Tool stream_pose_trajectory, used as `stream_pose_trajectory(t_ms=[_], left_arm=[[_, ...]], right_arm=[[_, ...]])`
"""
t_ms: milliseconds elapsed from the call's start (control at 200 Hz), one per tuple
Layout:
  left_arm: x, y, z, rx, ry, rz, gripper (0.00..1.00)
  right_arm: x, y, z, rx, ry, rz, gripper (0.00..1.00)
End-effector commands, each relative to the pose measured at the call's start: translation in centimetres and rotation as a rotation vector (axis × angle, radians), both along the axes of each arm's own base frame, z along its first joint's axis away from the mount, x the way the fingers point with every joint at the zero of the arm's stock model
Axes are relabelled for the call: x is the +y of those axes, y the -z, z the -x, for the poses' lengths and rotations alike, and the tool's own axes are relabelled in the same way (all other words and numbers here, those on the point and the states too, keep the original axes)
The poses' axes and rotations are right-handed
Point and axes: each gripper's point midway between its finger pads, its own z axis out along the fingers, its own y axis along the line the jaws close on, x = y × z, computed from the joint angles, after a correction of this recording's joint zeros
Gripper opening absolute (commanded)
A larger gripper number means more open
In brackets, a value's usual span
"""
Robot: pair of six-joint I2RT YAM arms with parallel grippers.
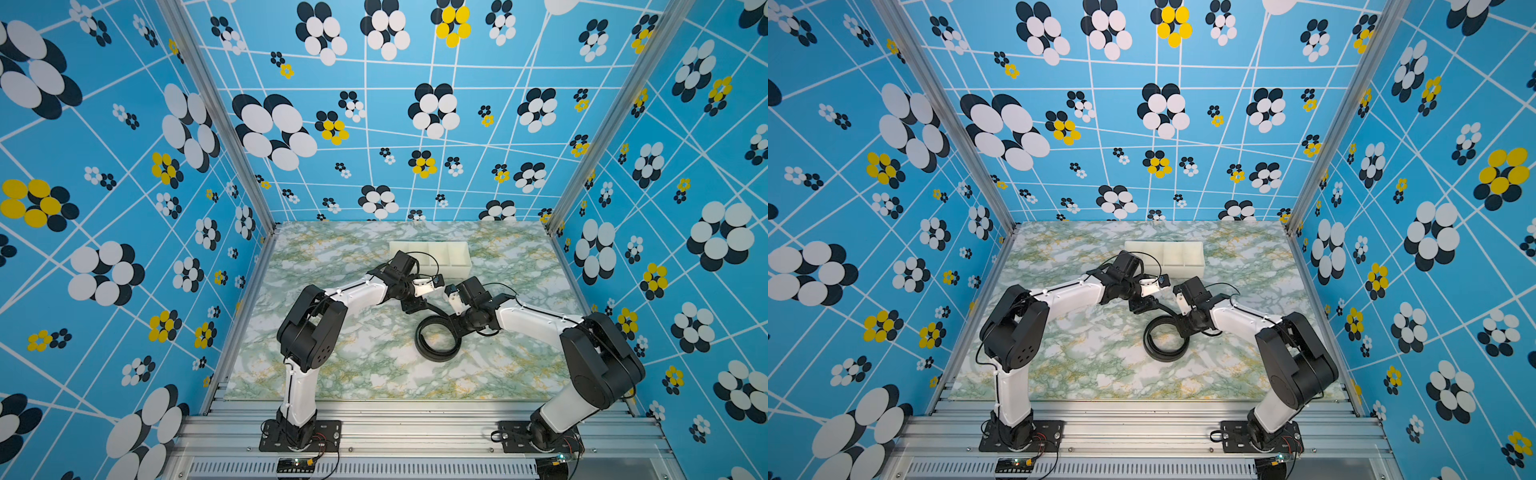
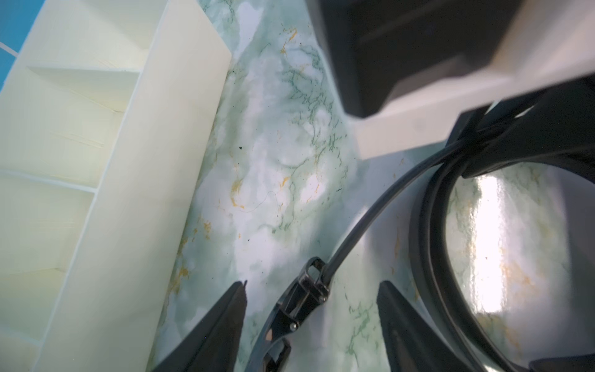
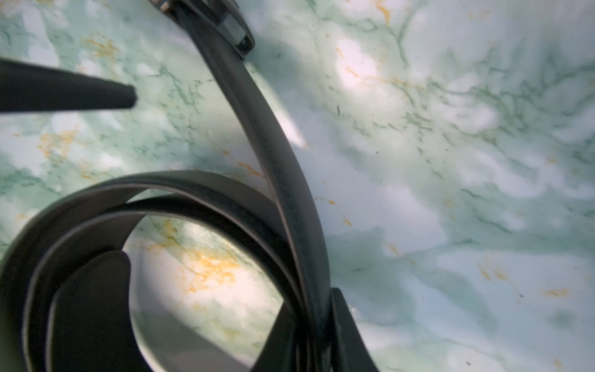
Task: Place the belts into the storage roll
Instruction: Roll the belt at the center of the board.
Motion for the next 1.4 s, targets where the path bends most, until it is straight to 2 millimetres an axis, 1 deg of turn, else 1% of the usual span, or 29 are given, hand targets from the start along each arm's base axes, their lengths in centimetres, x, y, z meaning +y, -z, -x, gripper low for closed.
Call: stream_pose_trajectory(t_ms=[0,150,175,215,250,265,275,290,395,485,515,575,640,715,809,889,1009,1094,1184,1299,1394], left_arm=[[0.6,2.1,1.6,0.097,0.041,-0.037,0.67],[1.1,4.1,1.4,0.122,0.021,-0.086,0.63],[1.2,4.3,1.2,0.124,0.01,-0.093,0.6],[1.2,4.6,0.9,0.138,-0.009,-0.101,0.5],[1.2,4.7,0.7,0.148,-0.024,-0.111,0.45],[1.3,4.8,0.5,0.151,-0.032,-0.115,0.44],[1.2,4.8,0.4,0.151,-0.039,-0.117,0.41],[1.3,4.9,0.2,0.149,-0.049,-0.121,0.39],[1.2,4.6,-0.3,0.139,-0.081,-0.115,0.38],[1.6,4.7,-0.5,0.133,-0.116,-0.13,0.38],[1.7,4.7,-0.4,0.136,-0.116,-0.135,0.38],[1.9,4.8,-0.5,0.156,-0.175,-0.144,0.37],[2.1,5.2,-0.2,0.169,-0.211,-0.171,0.35],[2.6,6.0,-0.2,0.151,-0.281,-0.235,0.28],[3.0,7.4,0.7,0.17,-0.346,-0.32,0.12],[4.1,8.7,0.9,0.167,-0.43,-0.394,0.0],[5.1,9.5,1.3,0.2,-0.548,-0.389,0.0],[5.6,9.7,2.0,0.233,-0.595,-0.394,0.0],[6.1,9.5,2.6,0.219,-0.629,-0.417,0.0],[6.6,9.3,3.3,0.241,-0.657,-0.426,0.0],[7.3,9.1,3.7,0.238,-0.68,-0.439,0.0]], right_arm=[[0.6,-1.3,-0.8,-0.05,-0.011,-0.045,0.19],[0.6,-1.4,-0.9,-0.053,-0.009,-0.045,0.19],[0.5,-1.4,-0.9,-0.054,-0.009,-0.044,0.19],[0.5,-1.5,-0.9,-0.053,-0.009,-0.041,0.19],[0.4,-1.5,-1.0,-0.054,-0.005,-0.036,0.19],[0.4,-1.5,-1.0,-0.054,-0.006,-0.036,0.19],[0.4,-1.5,-1.0,-0.053,-0.004,-0.034,0.19],[0.3,-1.5,-1.0,-0.055,-0.002,-0.033,0.19],[-0.1,-1.8,-1.2,-0.06,0.01,-0.01,0.19],[-0.7,-2.0,-1.4,-0.073,0.033,0.019,0.19],[-0.8,-1.9,-1.5,-0.074,0.041,0.028,0.19],[-1.0,-1.9,-1.7,-0.075,0.053,0.041,0.2],[-1.5,-1.6,-2.0,-0.073,0.086,0.066,0.2],[-1.6,-1.6,-2.2,-0.061,0.108,0.079,0.2],[-1.9,-1.2,-2.4,-0.05,0.14,0.096,0.2],[-2.6,-1.0,-2.8,-0.05,0.185,0.135,0.2],[-3.5,-0.5,-3.0,-0.043,0.238,0.182,0.21],[-4.0,0.1,-2.9,-0.02,0.263,0.211,0.27],[-4.3,0.6,-2.7,-0.006,0.296,0.224,0.31],[-4.6,0.8,-2.6,-0.016,0.332,0.21,0.32],[-5.1,1.0,-2.5,-0.017,0.353,0.235,0.31]])
